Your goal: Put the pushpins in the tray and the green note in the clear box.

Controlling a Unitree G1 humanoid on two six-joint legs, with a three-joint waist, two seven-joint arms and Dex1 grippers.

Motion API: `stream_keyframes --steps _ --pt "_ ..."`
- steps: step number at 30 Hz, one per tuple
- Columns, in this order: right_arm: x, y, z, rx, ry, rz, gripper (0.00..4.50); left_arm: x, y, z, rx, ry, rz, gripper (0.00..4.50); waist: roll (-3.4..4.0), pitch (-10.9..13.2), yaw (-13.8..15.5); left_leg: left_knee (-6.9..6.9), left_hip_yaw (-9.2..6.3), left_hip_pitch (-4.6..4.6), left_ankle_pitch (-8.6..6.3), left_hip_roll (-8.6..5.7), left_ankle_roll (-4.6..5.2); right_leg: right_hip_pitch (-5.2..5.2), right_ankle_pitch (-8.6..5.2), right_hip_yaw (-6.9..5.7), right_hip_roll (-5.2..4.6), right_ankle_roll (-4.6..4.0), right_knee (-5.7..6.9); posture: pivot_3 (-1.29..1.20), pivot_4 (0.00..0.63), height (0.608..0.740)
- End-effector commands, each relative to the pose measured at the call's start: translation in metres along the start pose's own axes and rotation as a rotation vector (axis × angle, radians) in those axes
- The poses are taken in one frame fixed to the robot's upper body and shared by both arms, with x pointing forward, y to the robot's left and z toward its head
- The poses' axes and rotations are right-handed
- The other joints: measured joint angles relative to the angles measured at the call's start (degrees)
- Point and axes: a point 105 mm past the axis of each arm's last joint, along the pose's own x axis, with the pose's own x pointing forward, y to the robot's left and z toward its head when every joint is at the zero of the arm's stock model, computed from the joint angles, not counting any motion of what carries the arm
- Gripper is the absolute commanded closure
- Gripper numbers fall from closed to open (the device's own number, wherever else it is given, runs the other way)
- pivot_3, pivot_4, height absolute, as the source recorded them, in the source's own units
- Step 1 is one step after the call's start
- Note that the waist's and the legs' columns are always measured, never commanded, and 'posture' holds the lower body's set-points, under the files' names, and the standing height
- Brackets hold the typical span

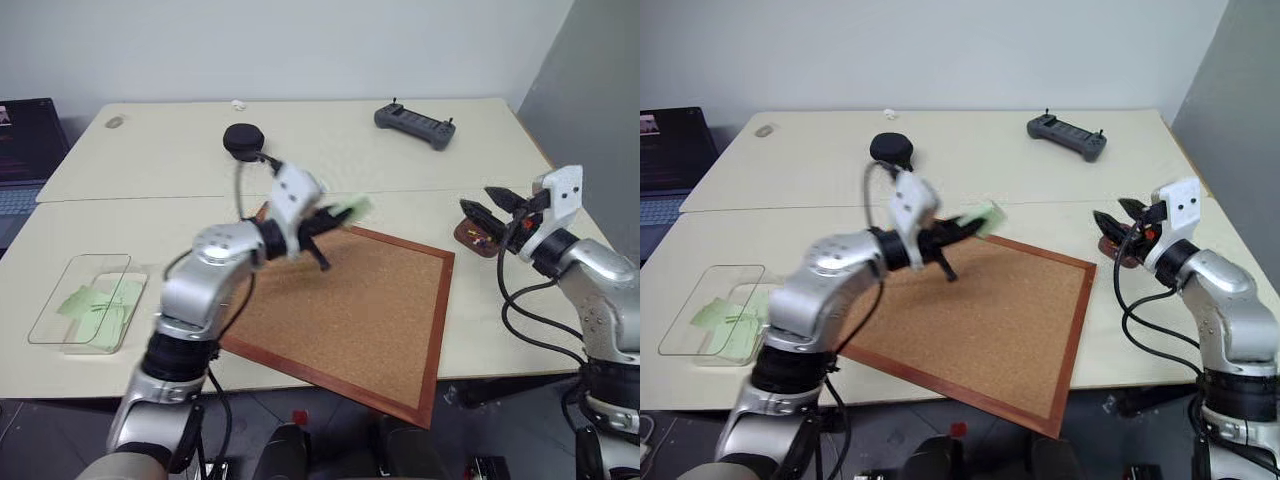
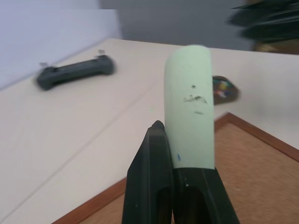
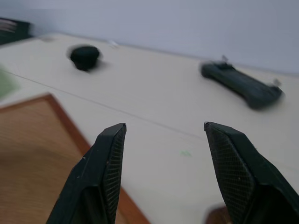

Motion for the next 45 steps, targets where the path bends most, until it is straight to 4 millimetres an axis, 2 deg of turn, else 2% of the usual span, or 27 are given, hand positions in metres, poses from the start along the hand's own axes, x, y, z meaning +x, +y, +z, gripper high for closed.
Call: stream_keyframes --steps 1,3,5,9,15,19,22,26,30,36,42,45 --pt "0.002 0.057 0.034 0.016 -0.097 0.253 1.68 -0.035 0.034 0.02 -0.003 -0.02 0.224 4.5 -0.02 0.0 0.1 0.02 -0.06 0.01 0.0 -0.01 0.0 0.03 0.0 -0.05 0.01 0.0 0.0 0.0 0.15 0.74" --pt "0.003 0.081 0.038 0.014 -0.099 0.375 1.68 -0.054 0.053 0.015 -0.011 0.012 0.367 4.5 -0.02 0.0 0.0 0.02 -0.06 0.01 0.0 -0.01 0.0 0.03 0.0 -0.05 0.02 0.0 -0.01 0.0 0.15 0.74" --pt "0.005 0.096 0.041 0.002 -0.107 0.466 1.68 -0.075 0.069 0.002 0.002 0.067 0.514 4.5 -0.02 0.0 0.1 0.01 -0.07 0.01 0.0 -0.01 0.0 0.02 0.0 -0.05 0.02 0.0 -0.02 0.0 0.15 0.74" --pt "0.008 0.113 0.044 -0.024 -0.132 0.586 1.68 -0.129 0.095 -0.027 0.023 0.161 0.856 4.5 -0.07 0.0 0.4 0.0 -0.06 -0.01 0.0 0.02 0.0 0.0 0.0 -0.04 -0.03 0.0 -0.05 0.0 0.15 0.74" --pt "0.014 0.121 0.038 -0.013 -0.14 0.672 1.68 -0.18 0.097 -0.057 0.029 0.254 1.1 4.5 -0.16 0.0 1.1 0.0 -0.1 -0.04 0.0 0.07 -0.01 -0.01 0.0 -0.06 -0.13 -0.01 -0.07 0.0 0.15 0.74" --pt "0.016 0.128 0.022 -0.034 -0.113 0.722 1.68 -0.235 0.111 -0.068 0.006 0.287 1.366 4.5 -0.28 0.0 1.2 0.04 -0.12 -0.05 0.0 0.03 -0.01 0.01 0.01 -0.11 -0.2 -0.01 -0.06 0.0 0.15 0.74" --pt "0.018 0.129 0.019 -0.044 -0.111 0.734 1.68 -0.252 0.114 -0.078 -0.058 0.286 1.454 4.5 -0.28 0.0 1.1 0.01 -0.12 -0.01 0.0 0.04 -0.01 0.01 0.01 -0.12 -0.35 -0.01 -0.04 0.0 0.15 0.74" --pt "0.02 0.126 0.02 -0.044 -0.113 0.724 1.68 -0.255 0.115 -0.087 -0.106 0.28 1.47 4.5 -0.34 0.0 1.1 0.02 -0.14 -0.03 0.0 0.03 -0.01 0.01 0.01 -0.17 -0.35 -0.01 -0.05 0.0 0.15 0.74" --pt "0.02 0.123 0.02 -0.055 -0.104 0.698 1.61 -0.244 0.113 -0.092 -0.134 0.268 1.427 3.76 -0.37 0.0 1.1 0.02 -0.13 -0.04 0.0 0.02 -0.01 0.02 0.01 -0.16 -0.36 -0.02 -0.05 0.0 0.15 0.74" --pt "0.016 0.123 0.02 -0.061 -0.094 0.68 1.61 -0.243 0.111 -0.094 -0.142 0.271 1.427 2.39 -0.37 0.0 1.0 0.0 -0.13 -0.02 0.0 0.03 -0.02 0.01 0.01 -0.17 -0.36 -0.02 -0.05 0.0 0.15 0.74" --pt "0.014 0.117 0.016 -0.042 -0.078 0.612 1.61 -0.234 0.113 -0.086 -0.093 0.259 1.375 1.13 -0.39 0.0 1.0 0.01 -0.13 -0.03 0.0 0.02 -0.01 0.01 0.01 -0.16 -0.36 -0.02 -0.05 0.0 0.15 0.74" --pt "0.014 0.104 0.007 0.004 -0.046 0.428 1.61 -0.186 0.095 -0.07 -0.079 0.176 1.12 0.65 -0.4 0.0 1.1 0.01 -0.13 -0.04 0.0 0.02 -0.02 0.02 0.01 -0.16 -0.36 -0.02 -0.05 0.0 0.15 0.74"
